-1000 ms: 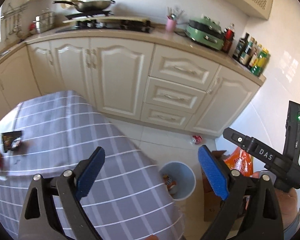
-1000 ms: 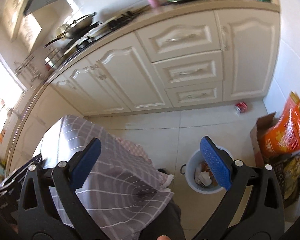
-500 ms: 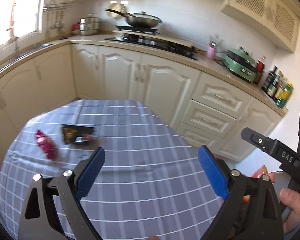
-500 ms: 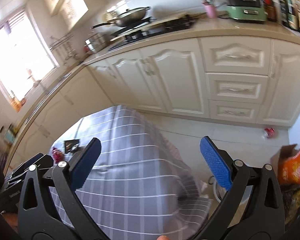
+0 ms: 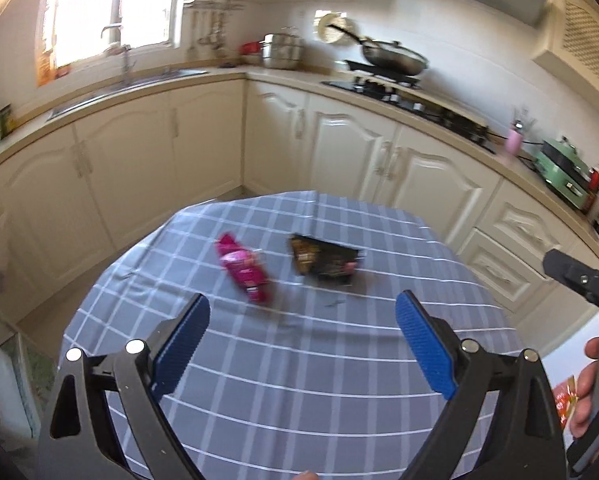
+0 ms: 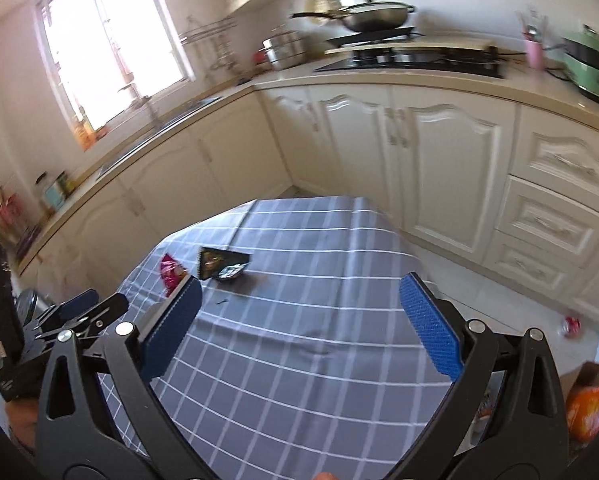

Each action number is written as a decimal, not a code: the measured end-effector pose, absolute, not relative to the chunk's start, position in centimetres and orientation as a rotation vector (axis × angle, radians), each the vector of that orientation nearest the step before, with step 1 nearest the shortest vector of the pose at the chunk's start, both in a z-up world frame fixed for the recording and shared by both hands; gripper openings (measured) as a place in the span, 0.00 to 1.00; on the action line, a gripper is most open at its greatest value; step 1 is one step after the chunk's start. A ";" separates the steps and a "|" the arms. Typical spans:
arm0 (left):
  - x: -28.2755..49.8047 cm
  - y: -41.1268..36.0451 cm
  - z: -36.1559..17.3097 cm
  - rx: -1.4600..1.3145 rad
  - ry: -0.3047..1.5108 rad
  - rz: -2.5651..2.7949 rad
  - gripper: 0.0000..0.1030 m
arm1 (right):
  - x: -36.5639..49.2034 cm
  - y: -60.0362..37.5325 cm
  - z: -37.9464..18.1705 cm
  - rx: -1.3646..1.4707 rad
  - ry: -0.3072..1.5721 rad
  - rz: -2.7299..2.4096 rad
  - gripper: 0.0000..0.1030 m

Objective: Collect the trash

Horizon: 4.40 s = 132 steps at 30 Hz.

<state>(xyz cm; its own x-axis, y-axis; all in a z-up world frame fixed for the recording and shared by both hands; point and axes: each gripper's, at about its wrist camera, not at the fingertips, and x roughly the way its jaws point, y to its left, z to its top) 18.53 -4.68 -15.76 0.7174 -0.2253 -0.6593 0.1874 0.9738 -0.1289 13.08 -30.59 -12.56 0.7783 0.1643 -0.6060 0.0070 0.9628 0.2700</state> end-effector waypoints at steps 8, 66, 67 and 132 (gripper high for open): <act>22.1 -1.8 -19.3 -0.067 0.797 -0.161 0.89 | 18.0 -25.8 -15.1 0.153 0.765 0.184 0.94; 16.1 -14.7 -16.6 -0.003 0.760 -0.511 0.38 | 10.3 -36.6 -15.0 0.178 0.724 0.128 0.28; 15.6 -15.9 -16.4 0.010 0.760 -0.536 0.38 | 9.7 -37.6 -14.9 0.188 0.718 0.110 0.28; 6.8 -46.9 -22.5 0.386 0.928 -0.940 0.91 | -6.6 -62.5 -27.1 0.677 0.814 -0.526 0.94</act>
<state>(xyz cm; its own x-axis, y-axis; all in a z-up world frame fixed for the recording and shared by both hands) 6.82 -46.94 -22.46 0.2565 -0.5176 -0.8163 0.8229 0.5599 -0.0965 -6.60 -62.46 -27.11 0.5829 -0.1672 -0.7952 0.6565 0.6736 0.3396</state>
